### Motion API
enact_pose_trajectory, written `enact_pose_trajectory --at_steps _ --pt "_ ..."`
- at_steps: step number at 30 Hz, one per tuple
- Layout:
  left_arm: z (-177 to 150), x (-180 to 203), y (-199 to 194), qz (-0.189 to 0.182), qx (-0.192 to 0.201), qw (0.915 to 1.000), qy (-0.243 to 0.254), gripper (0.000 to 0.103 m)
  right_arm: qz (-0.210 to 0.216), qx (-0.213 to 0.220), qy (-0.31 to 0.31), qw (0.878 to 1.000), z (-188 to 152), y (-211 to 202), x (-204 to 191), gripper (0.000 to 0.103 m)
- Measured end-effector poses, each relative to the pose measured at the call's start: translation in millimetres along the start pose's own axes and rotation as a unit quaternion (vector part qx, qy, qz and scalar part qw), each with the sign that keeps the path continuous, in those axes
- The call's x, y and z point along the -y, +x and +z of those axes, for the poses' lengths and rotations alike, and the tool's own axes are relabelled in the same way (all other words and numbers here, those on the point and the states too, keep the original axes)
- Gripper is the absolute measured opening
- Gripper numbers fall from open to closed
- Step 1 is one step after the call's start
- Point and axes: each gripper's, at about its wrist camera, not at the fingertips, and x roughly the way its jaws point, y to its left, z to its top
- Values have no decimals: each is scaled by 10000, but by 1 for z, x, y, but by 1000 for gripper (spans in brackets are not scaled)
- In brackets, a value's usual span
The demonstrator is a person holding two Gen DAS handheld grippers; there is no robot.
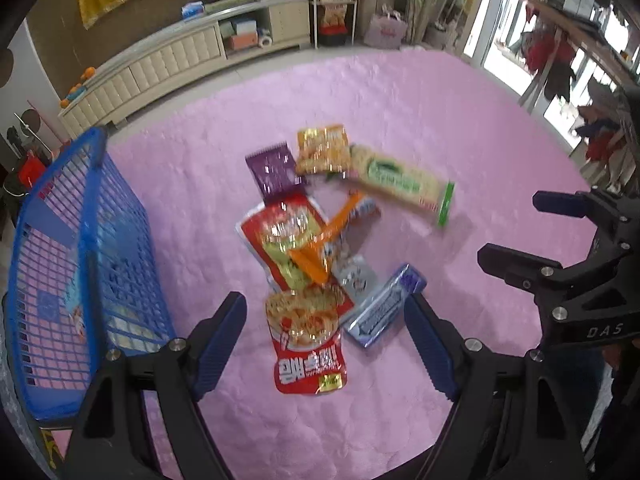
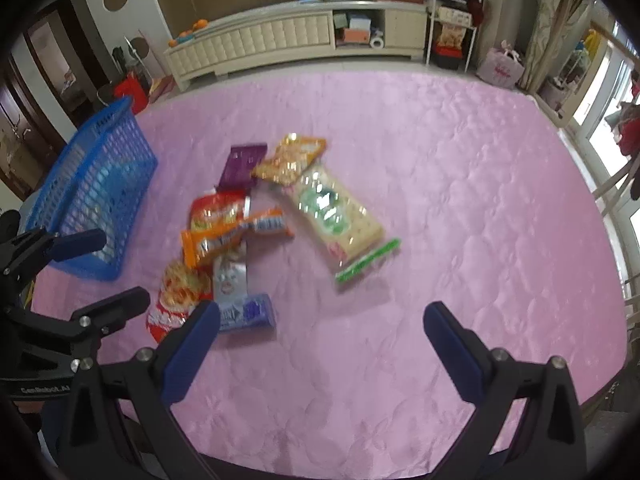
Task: Organize snacks
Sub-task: 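Move both tools back from the basket toward the remaining snacks, then grasp the red noodle bag with the left tool while the right tool grasps the blue gum box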
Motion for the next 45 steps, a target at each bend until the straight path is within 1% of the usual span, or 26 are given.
enact_pose_trajectory --at_steps 5,10,13,18,20,22,23,24,26,27,28,29,30,31,34,38,42,45 --pt "-18 1 22 -9 -276 9996 79 79 24 -168 -23 9999 -14 18 -3 103" --pt "-28 -4 36 -9 -478 9988 94 79 -13 -288 -136 9995 -22 29 -9 103" --pt "-35 -7 46 24 -658 9978 116 79 31 -331 -67 9994 -25 35 -7 103" --pt "-37 -20 66 15 -880 9961 -29 79 10 -432 -15 9991 -26 44 -5 103" --pt "-36 -23 73 2 -932 9956 -46 79 8 -437 11 9990 -27 44 -4 103" --pt "-37 -24 77 -108 -982 9951 -56 79 -10 -442 29 9990 -27 44 -4 103" --pt "-37 -24 76 -86 -935 9956 -23 79 -24 -447 38 9990 -27 44 -3 103" --pt "-37 -23 76 -75 -913 9958 -3 75 -40 -452 45 9990 -27 44 -2 103" --pt "-35 -23 75 -104 -859 9962 42 63 -80 -458 57 9989 -27 44 -1 103" --pt "-34 -27 75 -131 -832 9964 58 52 -92 -464 65 9989 -28 43 0 103" --pt "-33 -27 74 -154 -820 9965 54 43 -88 -469 82 9988 -28 43 0 103" --pt "-30 -27 76 -167 -811 9965 68 39 -72 -466 90 9988 -28 42 0 103" --pt "-31 -26 73 -175 -805 9966 82 28 -44 -463 84 9989 -28 41 -1 103" --pt "-32 -25 72 -177 -801 9966 105 26 -2 -443 73 9990 -28 40 -2 103" --pt "-40 -26 68 -149 -727 9972 40 25 266 -394 -29 9989 -28 37 -9 103" --pt "-52 -30 54 -62 -507 9985 -178 25 262 -394 -290 9985 -30 38 -22 103" --pt "-59 -33 32 79 -242 9995 -174 25 300 -394 -385 9980 -29 39 -32 103" --pt "-62 -38 19 119 -92 9996 -242 25 292 -410 -489 9975 -27 43 -43 103"
